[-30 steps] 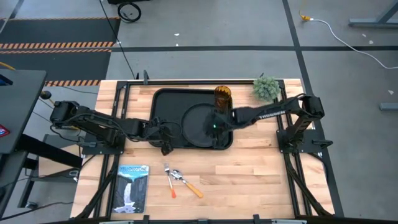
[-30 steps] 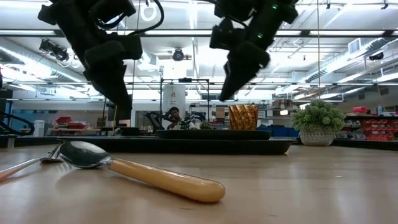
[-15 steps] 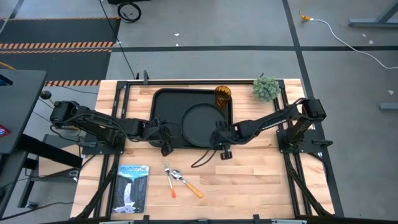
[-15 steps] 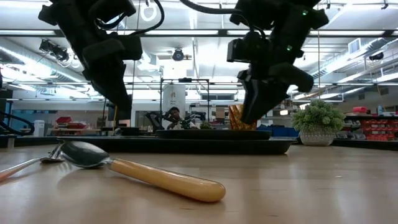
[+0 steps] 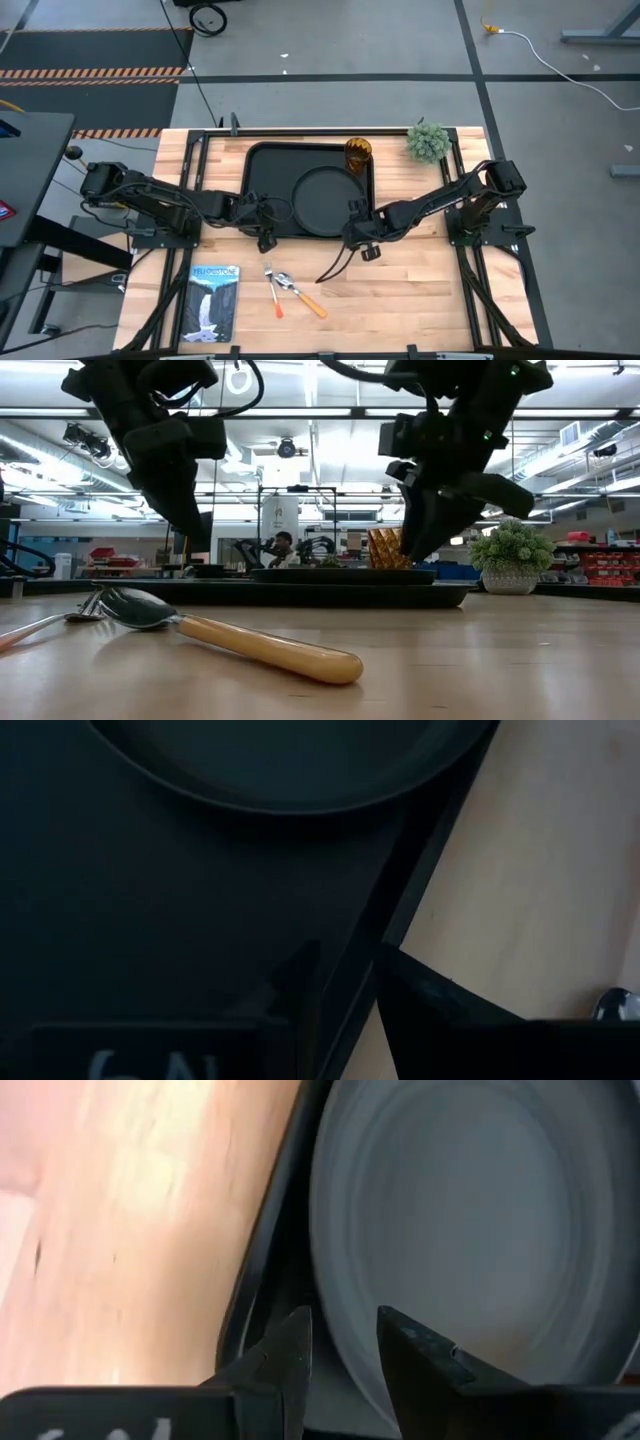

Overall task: Pick and place plate/cup/fork/spoon on tray
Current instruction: Adjust the orange cup

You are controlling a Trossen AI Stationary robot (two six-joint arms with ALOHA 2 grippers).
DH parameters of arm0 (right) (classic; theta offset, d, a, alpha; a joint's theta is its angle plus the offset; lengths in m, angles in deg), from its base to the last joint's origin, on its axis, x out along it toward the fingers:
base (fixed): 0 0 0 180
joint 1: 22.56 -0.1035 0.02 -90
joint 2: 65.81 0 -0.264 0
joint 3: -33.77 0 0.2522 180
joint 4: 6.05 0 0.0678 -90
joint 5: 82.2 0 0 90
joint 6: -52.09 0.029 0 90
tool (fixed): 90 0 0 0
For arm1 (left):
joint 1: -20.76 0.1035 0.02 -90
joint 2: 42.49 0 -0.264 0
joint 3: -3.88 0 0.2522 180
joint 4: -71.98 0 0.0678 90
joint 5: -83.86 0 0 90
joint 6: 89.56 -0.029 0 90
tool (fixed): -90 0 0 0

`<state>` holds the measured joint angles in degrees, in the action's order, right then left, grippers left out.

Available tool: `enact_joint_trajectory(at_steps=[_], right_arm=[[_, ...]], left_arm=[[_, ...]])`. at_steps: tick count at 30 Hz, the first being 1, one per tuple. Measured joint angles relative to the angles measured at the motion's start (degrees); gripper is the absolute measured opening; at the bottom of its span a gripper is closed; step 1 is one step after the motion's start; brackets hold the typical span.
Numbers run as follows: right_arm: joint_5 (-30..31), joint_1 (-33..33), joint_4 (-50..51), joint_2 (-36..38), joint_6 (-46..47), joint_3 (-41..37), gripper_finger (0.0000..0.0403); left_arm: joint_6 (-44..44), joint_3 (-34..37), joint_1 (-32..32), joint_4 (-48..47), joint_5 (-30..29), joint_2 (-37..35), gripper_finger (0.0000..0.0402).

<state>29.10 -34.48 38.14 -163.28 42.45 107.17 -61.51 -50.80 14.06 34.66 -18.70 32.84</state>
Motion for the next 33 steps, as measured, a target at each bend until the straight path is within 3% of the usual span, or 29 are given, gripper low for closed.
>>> enact_joint_trajectory(at_steps=[20, 33], right_arm=[[2.6, -1.5, 4.0, 0.0, -2.1, 0.0, 0.0123], [6.3, -1.4, -0.6, 0.0, -4.1, -3.7, 0.0123]], left_arm=[[-0.1, 0.0, 0.0, -0.8, 1.0, 0.0, 0.0102], [-0.1, 0.0, 0.0, -0.8, 1.3, 0.0, 0.0102]])
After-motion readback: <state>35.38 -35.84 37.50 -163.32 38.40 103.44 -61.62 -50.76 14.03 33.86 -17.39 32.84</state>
